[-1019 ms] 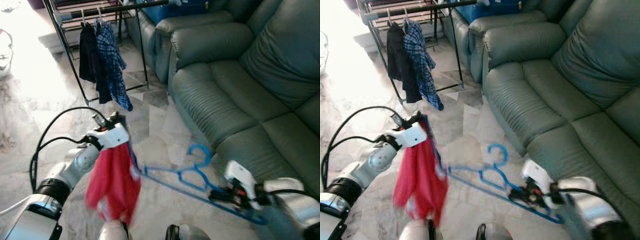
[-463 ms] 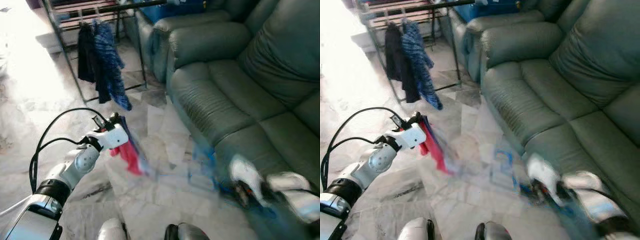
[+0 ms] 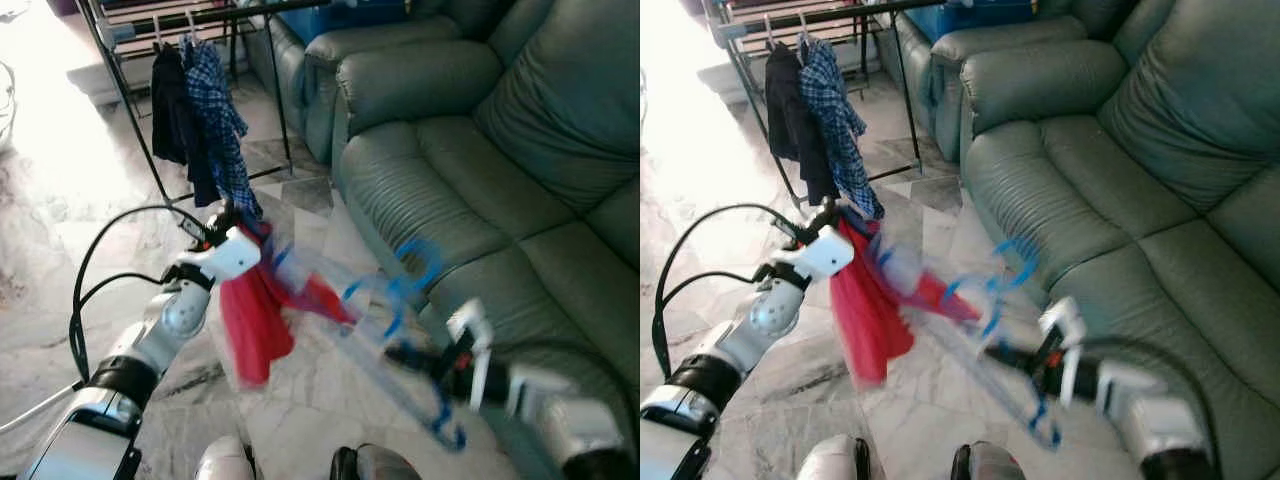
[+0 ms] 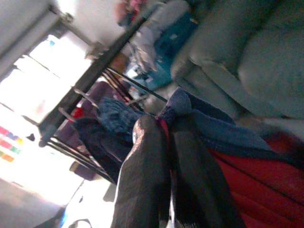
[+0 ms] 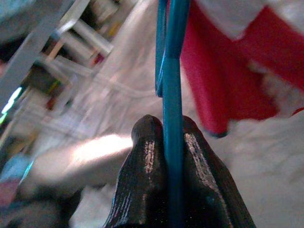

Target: Hang hanger

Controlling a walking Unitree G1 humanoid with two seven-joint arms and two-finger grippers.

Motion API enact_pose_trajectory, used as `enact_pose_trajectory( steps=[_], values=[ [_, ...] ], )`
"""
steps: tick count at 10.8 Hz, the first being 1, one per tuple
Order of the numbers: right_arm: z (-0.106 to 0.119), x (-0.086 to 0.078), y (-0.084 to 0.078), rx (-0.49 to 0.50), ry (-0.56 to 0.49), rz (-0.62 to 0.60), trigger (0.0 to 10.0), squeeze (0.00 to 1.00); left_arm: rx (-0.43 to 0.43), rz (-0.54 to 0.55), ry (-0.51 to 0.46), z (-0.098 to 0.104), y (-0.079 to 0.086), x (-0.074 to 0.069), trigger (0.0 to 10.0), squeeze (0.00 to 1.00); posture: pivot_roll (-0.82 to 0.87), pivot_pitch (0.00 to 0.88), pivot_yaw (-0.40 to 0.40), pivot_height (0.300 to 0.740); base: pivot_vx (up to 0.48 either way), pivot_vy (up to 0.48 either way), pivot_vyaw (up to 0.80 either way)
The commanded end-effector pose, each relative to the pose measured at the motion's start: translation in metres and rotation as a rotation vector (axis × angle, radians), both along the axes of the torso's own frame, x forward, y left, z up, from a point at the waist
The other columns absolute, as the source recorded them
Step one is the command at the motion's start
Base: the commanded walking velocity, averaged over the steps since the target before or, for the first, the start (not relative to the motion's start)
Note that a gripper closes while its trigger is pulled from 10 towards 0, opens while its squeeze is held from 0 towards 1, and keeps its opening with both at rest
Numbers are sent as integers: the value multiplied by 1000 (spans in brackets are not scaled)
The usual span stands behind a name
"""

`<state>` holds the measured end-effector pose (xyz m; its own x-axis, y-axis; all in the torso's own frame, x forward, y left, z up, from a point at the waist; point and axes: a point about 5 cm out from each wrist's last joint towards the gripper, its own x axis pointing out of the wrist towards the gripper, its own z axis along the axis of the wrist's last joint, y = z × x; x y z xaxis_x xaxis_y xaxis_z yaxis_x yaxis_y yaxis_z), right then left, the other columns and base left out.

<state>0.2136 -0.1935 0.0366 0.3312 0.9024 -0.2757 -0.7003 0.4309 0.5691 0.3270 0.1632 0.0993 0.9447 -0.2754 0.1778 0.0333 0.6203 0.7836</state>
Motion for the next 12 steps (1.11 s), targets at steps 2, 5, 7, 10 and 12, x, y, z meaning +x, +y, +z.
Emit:
enact_pose_trajectory(
  steps=[2,5,7,10,12],
  values=[
    [5,-24,0,-113,11,290,10000,0,-10,-36,-33,7,-12,3,10000,0,-22,99,-56,740,0,0,0],
    [-12,-19,-43,-570,-58,371,10000,0,3,24,-48,4,-3,4,10000,0,-26,103,-56,740,0,0,0],
    [-12,-7,-55,-665,-134,321,10000,0,-5,15,-33,4,-3,4,10000,0,-24,105,-57,740,0,0,0],
    [10,28,-61,-757,-400,188,10000,0,79,-103,179,-25,-6,-7,10000,0,-29,111,-57,740,0,0,0],
    [18,34,-64,-763,-442,181,10000,0,122,-112,253,-38,-7,-13,10000,0,-36,114,-56,740,0,0,0]
  ],
)
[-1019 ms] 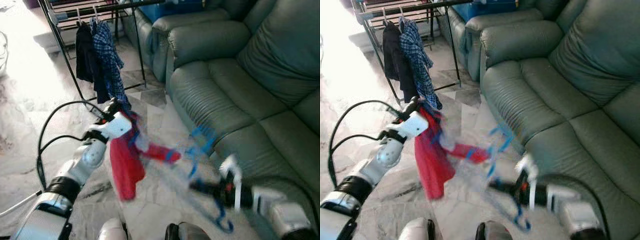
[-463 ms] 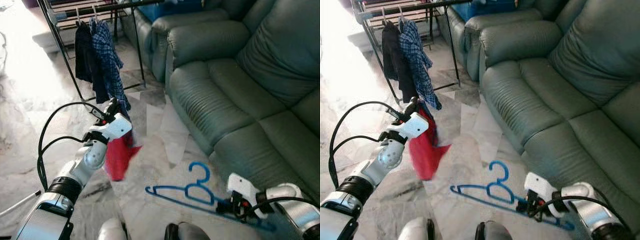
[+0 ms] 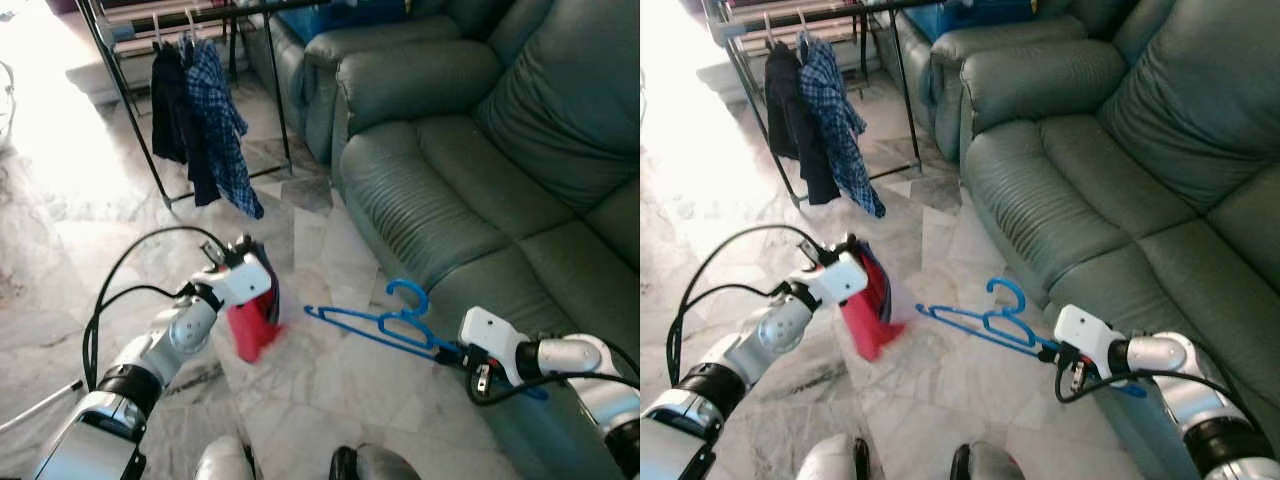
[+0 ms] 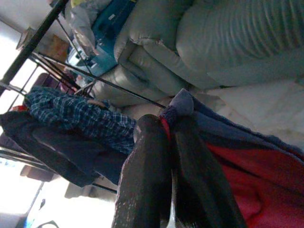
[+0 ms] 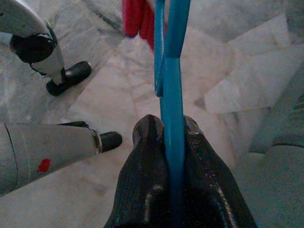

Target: Hang hanger

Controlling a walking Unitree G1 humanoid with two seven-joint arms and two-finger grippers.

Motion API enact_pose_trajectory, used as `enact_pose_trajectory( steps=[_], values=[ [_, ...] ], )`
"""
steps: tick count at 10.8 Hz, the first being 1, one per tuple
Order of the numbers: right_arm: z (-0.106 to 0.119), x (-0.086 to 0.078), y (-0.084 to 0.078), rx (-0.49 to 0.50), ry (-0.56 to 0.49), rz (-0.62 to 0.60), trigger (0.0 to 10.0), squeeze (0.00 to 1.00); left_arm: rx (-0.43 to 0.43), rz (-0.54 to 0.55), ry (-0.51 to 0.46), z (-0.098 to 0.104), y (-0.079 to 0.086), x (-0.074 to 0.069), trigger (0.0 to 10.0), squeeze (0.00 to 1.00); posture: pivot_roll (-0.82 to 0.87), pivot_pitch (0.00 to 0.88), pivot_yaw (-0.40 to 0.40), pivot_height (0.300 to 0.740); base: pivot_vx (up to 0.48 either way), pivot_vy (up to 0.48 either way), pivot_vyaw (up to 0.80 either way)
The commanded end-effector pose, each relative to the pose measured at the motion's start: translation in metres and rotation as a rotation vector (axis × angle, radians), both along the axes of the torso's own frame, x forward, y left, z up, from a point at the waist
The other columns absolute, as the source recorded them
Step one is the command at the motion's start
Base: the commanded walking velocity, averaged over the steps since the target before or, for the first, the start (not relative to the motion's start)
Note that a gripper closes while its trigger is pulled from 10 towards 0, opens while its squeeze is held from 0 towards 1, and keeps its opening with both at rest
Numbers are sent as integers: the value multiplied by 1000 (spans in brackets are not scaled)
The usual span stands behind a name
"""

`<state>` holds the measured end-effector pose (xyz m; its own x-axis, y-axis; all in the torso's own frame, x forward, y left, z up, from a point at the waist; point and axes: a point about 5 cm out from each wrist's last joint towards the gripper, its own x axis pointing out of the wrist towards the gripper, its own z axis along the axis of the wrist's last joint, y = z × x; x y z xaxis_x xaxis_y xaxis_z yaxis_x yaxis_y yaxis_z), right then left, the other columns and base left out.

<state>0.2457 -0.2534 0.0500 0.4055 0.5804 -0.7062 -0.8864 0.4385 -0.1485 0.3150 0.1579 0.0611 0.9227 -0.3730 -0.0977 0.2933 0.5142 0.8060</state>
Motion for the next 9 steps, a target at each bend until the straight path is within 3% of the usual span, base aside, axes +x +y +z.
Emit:
enact_pose_trajectory(
  steps=[1,2,4,5,7,9],
  values=[
    [8,5,-3,5,-39,-2,10000,0,-16,20,11,-1,-2,0,10000,0,-35,114,-56,740,0,0,0],
    [9,7,-2,8,-59,10,10000,0,-86,110,40,-4,-1,3,10000,0,-37,113,-58,740,0,0,0],
    [10,9,-2,5,-80,17,10000,0,-267,429,95,-10,13,10,10000,0,-39,111,-58,740,0,0,0],
    [11,12,-1,6,-102,14,10000,0,-293,488,104,-11,15,10,10000,0,-36,109,-55,740,0,0,0],
    [18,26,10,38,-211,-1,10000,0,-233,507,111,-15,17,7,10000,0,-27,109,-53,740,0,0,0],
    [17,27,22,84,-197,27,10000,0,-202,496,130,-20,12,4,10000,0,-26,110,-50,740,0,0,0]
  ],
)
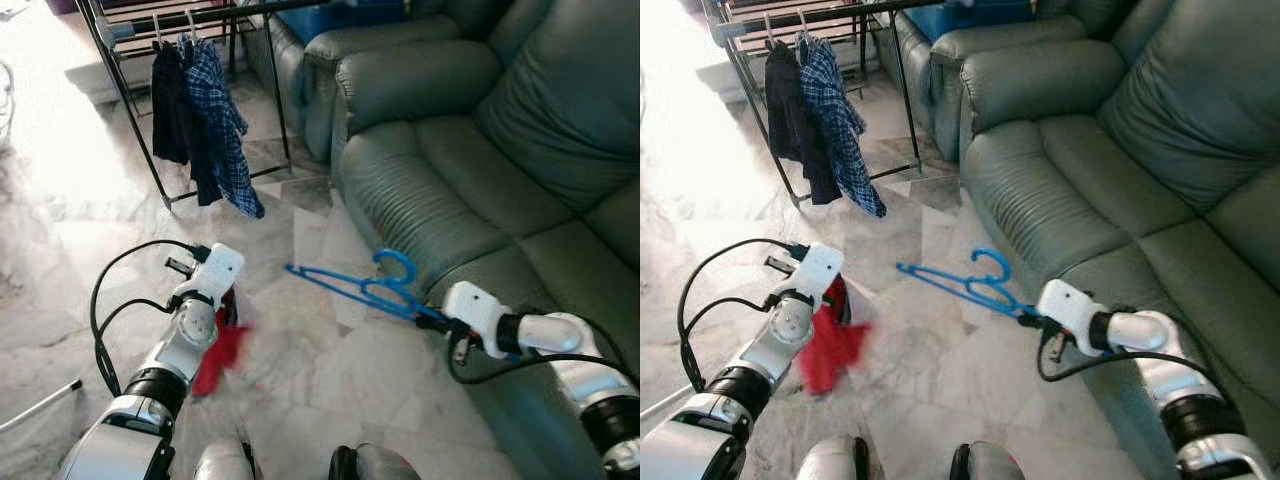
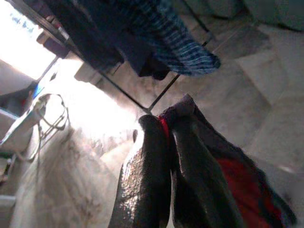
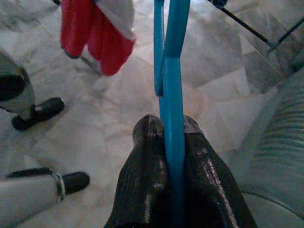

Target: Hang hanger

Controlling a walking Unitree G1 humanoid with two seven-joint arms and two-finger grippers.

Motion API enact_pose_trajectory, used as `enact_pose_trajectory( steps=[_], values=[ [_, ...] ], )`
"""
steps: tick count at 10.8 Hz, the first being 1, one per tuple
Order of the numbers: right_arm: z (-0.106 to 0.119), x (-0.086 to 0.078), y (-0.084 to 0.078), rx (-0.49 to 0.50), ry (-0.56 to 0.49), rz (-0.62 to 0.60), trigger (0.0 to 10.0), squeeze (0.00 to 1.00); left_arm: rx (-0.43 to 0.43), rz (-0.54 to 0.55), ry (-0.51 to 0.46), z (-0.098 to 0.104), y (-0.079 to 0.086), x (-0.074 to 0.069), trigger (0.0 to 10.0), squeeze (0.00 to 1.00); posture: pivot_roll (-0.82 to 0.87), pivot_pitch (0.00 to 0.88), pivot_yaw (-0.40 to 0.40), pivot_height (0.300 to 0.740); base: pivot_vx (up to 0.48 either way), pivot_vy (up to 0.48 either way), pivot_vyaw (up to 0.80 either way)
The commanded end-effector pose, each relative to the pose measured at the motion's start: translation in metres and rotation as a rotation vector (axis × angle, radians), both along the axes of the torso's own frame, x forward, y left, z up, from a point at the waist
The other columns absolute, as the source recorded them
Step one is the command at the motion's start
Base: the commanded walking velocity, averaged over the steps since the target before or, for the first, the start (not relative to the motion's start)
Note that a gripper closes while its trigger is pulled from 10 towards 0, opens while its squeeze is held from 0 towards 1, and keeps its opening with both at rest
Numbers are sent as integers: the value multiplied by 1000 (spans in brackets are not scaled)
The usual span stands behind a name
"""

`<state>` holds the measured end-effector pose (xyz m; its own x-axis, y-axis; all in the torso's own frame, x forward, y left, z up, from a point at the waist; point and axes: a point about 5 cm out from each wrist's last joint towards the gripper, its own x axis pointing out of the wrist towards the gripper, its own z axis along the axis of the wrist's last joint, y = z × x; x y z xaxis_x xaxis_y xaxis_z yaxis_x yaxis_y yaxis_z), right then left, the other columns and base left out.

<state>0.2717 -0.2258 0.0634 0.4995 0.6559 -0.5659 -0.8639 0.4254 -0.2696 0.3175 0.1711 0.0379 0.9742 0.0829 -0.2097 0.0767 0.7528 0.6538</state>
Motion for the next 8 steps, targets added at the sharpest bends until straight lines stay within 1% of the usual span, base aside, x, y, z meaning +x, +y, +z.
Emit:
enact_pose_trajectory(
  steps=[1,2,3,4,5,6,7,8],
  values=[
    [2,1,4,15,15,23,10000,0,11,-73,-17,2,-10,-1,10000,0,-25,111,-51,740,0,0,0],
    [1,-2,9,16,53,67,10000,0,45,-133,-14,1,-15,-2,10000,0,-24,114,-50,740,0,0,0],
    [0,-2,11,6,77,87,10000,0,59,-182,-2,1,-19,-4,10000,0,-25,115,-51,740,0,0,0],
    [0,-3,10,-9,86,90,10000,0,60,-200,9,1,-20,-4,10000,0,-26,116,-52,740,0,0,0],
    [-2,-1,7,-28,79,77,10000,0,73,-211,0,2,-20,-3,10000,0,-26,116,-53,740,0,0,0],
    [-3,-2,6,-35,88,78,10000,0,82,-249,-2,4,-21,-3,10000,0,-28,117,-55,740,0,0,0],
    [-2,-2,4,-38,81,68,10000,0,32,-340,13,8,-27,-6,10000,0,-30,118,-55,740,0,0,0],
    [-2,-2,3,-42,81,62,10000,0,43,-375,3,10,-29,-7,10000,0,-31,118,-58,740,0,0,0]
  ],
)
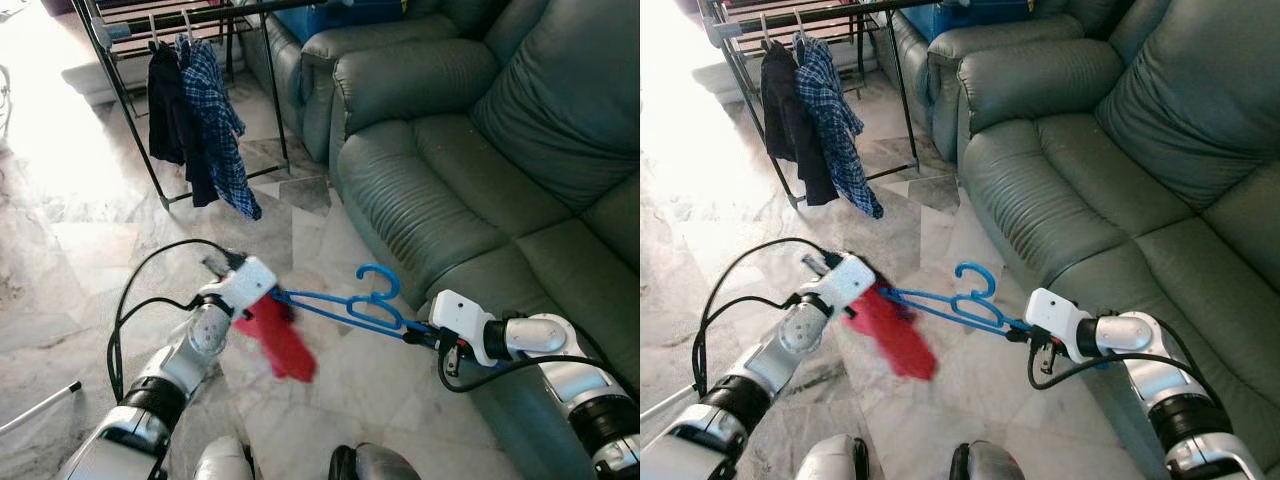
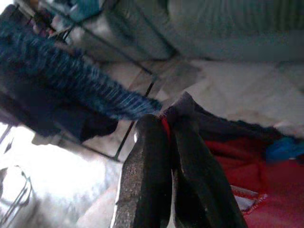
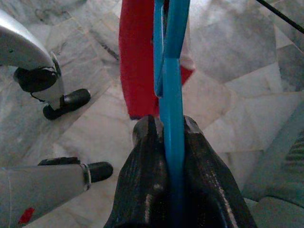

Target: Hang hanger

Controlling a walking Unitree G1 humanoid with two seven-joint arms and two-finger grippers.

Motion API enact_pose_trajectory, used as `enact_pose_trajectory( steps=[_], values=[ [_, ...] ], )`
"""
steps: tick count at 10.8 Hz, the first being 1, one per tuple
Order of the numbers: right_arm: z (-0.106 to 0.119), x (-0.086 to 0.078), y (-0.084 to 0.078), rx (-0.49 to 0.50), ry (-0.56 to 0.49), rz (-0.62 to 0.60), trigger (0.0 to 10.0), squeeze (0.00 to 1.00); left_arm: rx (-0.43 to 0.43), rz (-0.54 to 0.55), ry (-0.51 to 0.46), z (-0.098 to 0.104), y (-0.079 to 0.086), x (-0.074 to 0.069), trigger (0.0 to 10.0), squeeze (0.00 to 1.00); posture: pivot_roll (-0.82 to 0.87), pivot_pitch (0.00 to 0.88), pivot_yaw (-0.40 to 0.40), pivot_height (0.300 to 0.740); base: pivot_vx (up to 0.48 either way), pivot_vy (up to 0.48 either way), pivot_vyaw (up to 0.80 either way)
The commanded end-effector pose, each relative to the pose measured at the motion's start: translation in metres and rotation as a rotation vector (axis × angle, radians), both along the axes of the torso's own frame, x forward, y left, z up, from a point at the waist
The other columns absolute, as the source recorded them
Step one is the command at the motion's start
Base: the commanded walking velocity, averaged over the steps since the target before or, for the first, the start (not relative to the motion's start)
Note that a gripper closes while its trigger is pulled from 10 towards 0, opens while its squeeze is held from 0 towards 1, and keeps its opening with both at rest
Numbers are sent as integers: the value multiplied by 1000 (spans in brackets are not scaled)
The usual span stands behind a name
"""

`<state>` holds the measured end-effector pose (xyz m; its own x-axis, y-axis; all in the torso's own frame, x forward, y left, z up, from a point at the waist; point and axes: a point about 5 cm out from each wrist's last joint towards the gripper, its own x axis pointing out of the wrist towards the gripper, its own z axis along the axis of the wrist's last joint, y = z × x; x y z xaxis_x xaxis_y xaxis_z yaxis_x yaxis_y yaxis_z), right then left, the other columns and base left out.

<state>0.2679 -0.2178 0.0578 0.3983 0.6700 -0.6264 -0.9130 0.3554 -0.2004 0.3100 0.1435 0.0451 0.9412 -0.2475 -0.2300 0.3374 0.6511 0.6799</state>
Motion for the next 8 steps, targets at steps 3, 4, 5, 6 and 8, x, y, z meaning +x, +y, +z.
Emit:
enact_pose_trajectory(
  steps=[3,4,5,6,8],
  values=[
    [4,3,-9,-35,-32,-27,10000,0,-79,-154,41,13,-13,-5,10000,0,-31,119,-59,740,0,0,0],
    [4,4,-11,-38,-41,-37,10000,0,-94,-213,71,15,-16,-8,10000,0,-31,119,-59,740,0,0,0],
    [6,5,-15,-52,-49,-48,10000,0,-71,-262,98,16,-15,-12,10000,0,-30,119,-59,740,0,0,0],
    [6,6,-17,-57,-51,-54,10000,0,-64,-309,125,16,-14,-16,10000,0,-31,119,-58,740,0,0,0],
    [7,8,-20,-64,-59,-62,10000,0,-43,-344,149,18,-11,-19,10000,0,-30,119,-58,740,0,0,0]
  ],
)
